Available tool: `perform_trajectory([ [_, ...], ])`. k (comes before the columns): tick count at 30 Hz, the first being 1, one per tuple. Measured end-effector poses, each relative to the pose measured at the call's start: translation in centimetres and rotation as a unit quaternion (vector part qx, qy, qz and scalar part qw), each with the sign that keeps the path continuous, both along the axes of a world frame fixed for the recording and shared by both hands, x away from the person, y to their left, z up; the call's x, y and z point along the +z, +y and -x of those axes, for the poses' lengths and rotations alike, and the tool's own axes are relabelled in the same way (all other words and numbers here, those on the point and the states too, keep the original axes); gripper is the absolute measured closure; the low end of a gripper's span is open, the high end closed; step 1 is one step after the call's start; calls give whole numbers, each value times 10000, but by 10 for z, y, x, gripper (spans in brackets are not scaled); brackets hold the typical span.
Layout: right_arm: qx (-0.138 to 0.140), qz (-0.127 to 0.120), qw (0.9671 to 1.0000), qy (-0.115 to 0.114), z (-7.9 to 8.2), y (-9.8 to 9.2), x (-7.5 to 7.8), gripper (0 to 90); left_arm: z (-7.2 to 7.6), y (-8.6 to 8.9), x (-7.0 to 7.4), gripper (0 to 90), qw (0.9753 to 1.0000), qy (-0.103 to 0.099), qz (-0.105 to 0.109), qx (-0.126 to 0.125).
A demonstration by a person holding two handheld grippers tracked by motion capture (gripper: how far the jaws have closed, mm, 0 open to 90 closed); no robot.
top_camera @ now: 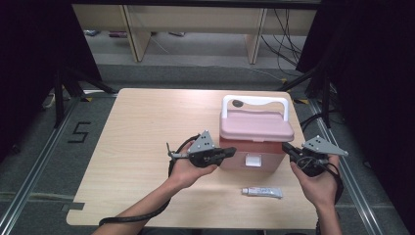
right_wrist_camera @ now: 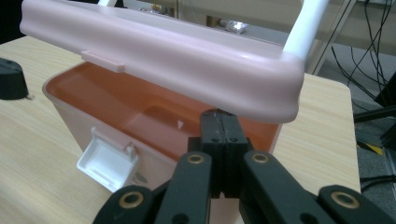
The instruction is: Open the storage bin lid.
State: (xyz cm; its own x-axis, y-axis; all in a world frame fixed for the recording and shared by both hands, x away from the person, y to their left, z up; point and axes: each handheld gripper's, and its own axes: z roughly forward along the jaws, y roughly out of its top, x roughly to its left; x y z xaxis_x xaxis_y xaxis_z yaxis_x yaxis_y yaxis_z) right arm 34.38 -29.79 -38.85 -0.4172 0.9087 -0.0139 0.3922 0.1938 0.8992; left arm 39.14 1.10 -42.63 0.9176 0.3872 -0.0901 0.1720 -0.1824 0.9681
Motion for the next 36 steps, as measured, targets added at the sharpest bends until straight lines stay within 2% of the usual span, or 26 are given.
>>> perform_trajectory([
  [1,67,152,9996,-224,-3,-2,0,900,0,-1,0,893,10000,-2,-62,6],
  [2,75,196,9994,-268,-4,-3,0,900,0,-3,-1,893,10000,21,-27,8],
  [5,52,163,9995,-256,-5,-2,0,900,1,-9,-4,894,10000,37,-36,-12],
  [6,-20,68,9999,-101,-3,-1,1,900,0,-10,-5,894,10000,25,-35,-23],
  [7,43,191,9996,-226,-5,-3,2,900,0,-11,-5,894,10000,41,-15,-12],
  [8,100,143,9997,-192,-5,-3,2,900,-1,-13,-6,894,10000,32,34,-19],
  [9,103,144,9997,-172,-5,-2,3,900,-1,-14,-6,894,10000,36,-15,-18],
  [11,105,204,9994,-277,-6,-3,4,900,-2,-17,-7,894,10000,29,11,-24],
  [12,66,198,9995,-250,-6,-3,5,900,-2,-18,-7,894,10000,32,26,-32],
  [13,1,154,9993,-326,-7,-2,4,900,-2,-20,-7,894,10000,16,23,-53],
  [16,51,201,9991,-376,-8,-2,5,900,-1,-23,-8,894,9999,-7,32,-114],
  [17,64,214,9993,-289,-8,-2,6,900,-1,-25,-8,894,9999,-1,47,-132],
  [20,86,242,9991,-335,-9,-3,7,900,-2,-28,-9,894,9999,-16,46,-155],
  [23,20,93,9997,-209,-8,0,9,900,-2,-32,-11,894,9998,-14,76,-197],
  [24,49,161,9995,-273,-10,-1,9,900,-1,-33,-12,894,9997,-10,80,-210],
  [27,23,152,9995,-264,-10,0,9,900,-1,-36,-16,893,9996,-54,6,-282],
  [31,-17,147,9989,-436,-11,1,9,900,-1,-41,-20,893,9995,-94,-49,-307],
  [33,-45,130,9991,-400,-11,2,9,900,0,-44,-22,893,9992,-137,-85,-360],
  [34,-104,13,9995,-306,-10,3,9,900,0,-46,-23,892,9991,-147,-80,-382],
  [35,-27,138,9991,-392,-12,1,10,900,1,-47,-24,892,9991,-153,-69,-379],
  [36,-21,141,9993,-352,-12,1,10,900,0,-49,-25,891,9990,-189,-74,-401],
])
